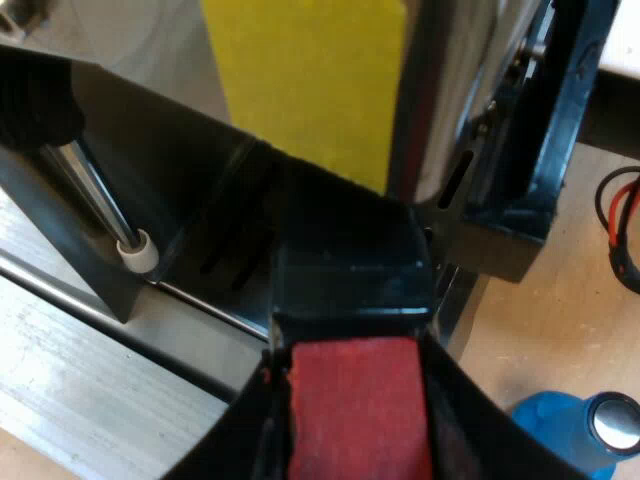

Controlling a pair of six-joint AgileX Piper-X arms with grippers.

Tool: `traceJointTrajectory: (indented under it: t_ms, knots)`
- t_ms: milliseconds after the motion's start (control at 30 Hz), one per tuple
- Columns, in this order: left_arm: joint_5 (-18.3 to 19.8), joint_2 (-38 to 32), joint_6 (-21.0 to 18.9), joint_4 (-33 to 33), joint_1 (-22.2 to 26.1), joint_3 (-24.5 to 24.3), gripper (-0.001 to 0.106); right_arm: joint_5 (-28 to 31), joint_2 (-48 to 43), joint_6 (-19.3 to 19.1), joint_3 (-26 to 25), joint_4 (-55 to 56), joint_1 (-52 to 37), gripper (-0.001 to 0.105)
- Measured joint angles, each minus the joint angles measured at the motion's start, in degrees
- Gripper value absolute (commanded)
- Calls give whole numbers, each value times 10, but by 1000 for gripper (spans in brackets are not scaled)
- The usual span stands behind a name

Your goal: Put the handle in the coffee machine

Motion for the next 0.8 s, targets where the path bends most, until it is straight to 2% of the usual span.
traceJointTrajectory:
  t_ms: [33, 267, 400, 633, 800]
  knots:
    - [0, 0, 0, 0, 0, 0, 0, 0, 3, -3, 0, -6, 0, 21]
    - [0, 0, 0, 1, 0, 0, 0, -11, 6, -38, 2, -33, 0, 21]
    - [0, 0, 0, 1, 0, 0, 0, -13, 11, -41, 3, -49, 0, 21]
    - [0, 0, 1, 2, 0, 0, 0, -13, 11, -47, 3, -58, 0, 36]
    - [0, 0, 1, 2, 0, -1, 0, -12, 11, -48, 3, -57, 0, 36]
